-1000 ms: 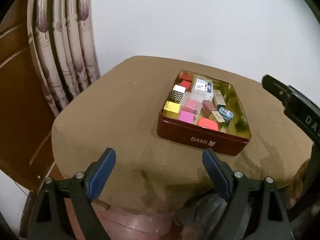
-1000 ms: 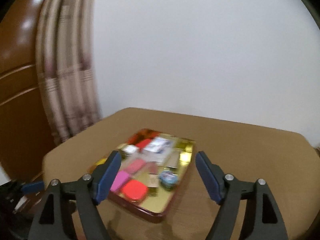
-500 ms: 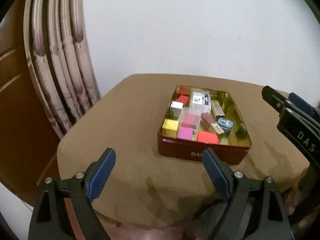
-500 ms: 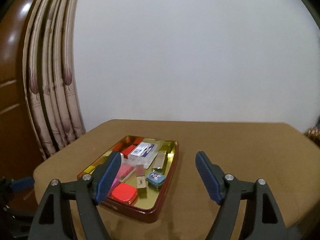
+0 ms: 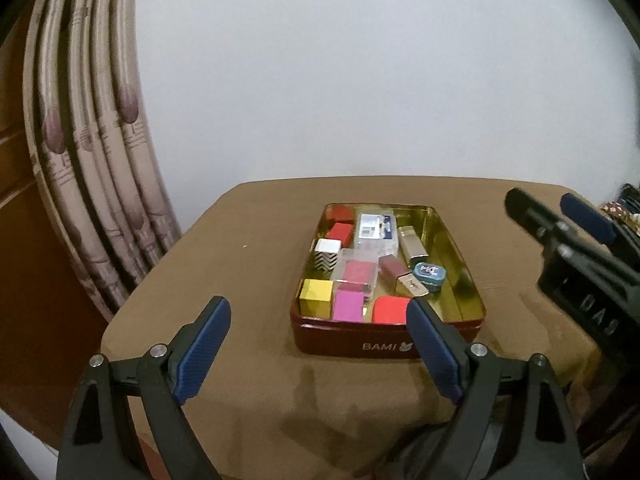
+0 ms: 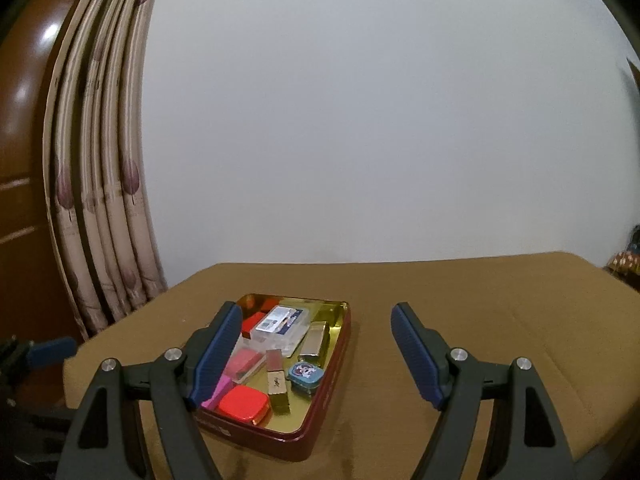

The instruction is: Organize rigid objects

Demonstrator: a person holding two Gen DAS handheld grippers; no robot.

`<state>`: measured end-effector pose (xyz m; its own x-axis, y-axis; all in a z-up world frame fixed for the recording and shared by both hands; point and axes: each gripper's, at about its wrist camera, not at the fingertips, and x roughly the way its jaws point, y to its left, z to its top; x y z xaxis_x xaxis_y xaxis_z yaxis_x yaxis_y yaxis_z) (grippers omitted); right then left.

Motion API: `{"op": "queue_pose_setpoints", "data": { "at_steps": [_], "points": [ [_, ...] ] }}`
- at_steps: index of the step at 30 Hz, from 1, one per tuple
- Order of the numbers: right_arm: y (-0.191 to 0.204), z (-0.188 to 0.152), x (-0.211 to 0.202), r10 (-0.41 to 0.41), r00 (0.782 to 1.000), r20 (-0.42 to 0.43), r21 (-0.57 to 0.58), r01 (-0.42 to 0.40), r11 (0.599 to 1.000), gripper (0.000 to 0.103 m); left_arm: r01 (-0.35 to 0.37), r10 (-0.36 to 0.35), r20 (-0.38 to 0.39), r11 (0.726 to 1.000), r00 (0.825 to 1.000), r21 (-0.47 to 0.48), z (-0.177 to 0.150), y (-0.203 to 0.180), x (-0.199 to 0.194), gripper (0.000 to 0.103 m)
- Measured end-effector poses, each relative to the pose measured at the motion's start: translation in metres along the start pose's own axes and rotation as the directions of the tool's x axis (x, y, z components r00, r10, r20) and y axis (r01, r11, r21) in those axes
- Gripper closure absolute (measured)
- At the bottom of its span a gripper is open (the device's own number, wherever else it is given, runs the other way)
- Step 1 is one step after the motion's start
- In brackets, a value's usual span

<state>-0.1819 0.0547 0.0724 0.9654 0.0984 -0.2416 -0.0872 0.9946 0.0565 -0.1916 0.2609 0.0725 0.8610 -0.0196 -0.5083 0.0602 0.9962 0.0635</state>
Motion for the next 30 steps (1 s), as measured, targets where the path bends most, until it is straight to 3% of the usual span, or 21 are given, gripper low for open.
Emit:
{"op": "queue_pose_setpoints", "data": {
  "at_steps": [2,4,18,22,25,28,30],
  "points": [
    [0.001,-0.001,0.003,-0.002,1.000,-0.009,0.004,0.002,1.000,0.024,0.017,-0.017,0.008,1.000,1.000,0.010,0.001,-0.001,0.001,0.014],
    [0.001,-0.003,0.005,-0.006,1.000,-0.016,0.005,0.006,1.000,0.024,0.024,-0.024,0.001,1.000,1.000,0.013,0.003,-0.002,0.003,0.004],
    [0.002,-0.008,0.015,-0.034,0.999,-0.037,0.017,0.034,0.999,0.024,0.086,-0.086,-0.009,0.996,0.996,0.001,0.005,0.006,0.014,0.000],
    [0.004,-0.007,0.015,-0.034,0.999,-0.032,0.014,0.035,0.999,0.024,0.137,-0.137,-0.017,0.990,0.990,-0.012,0.004,0.010,0.017,0.000],
    [0.005,-0.008,0.016,-0.038,0.999,-0.035,0.013,0.038,0.999,0.024,0.120,-0.120,-0.028,0.993,0.992,-0.016,0.002,0.010,0.020,0.000],
    [0.007,-0.008,0.016,-0.039,0.999,-0.036,0.009,0.040,0.999,0.024,0.045,-0.044,0.045,0.999,0.998,-0.025,-0.002,0.008,0.014,0.000],
    [0.008,-0.007,0.016,-0.040,0.998,-0.038,0.009,0.040,0.999,0.024,0.032,-0.031,0.065,0.999,0.997,-0.016,-0.002,0.007,0.012,0.000]
  ]
}}
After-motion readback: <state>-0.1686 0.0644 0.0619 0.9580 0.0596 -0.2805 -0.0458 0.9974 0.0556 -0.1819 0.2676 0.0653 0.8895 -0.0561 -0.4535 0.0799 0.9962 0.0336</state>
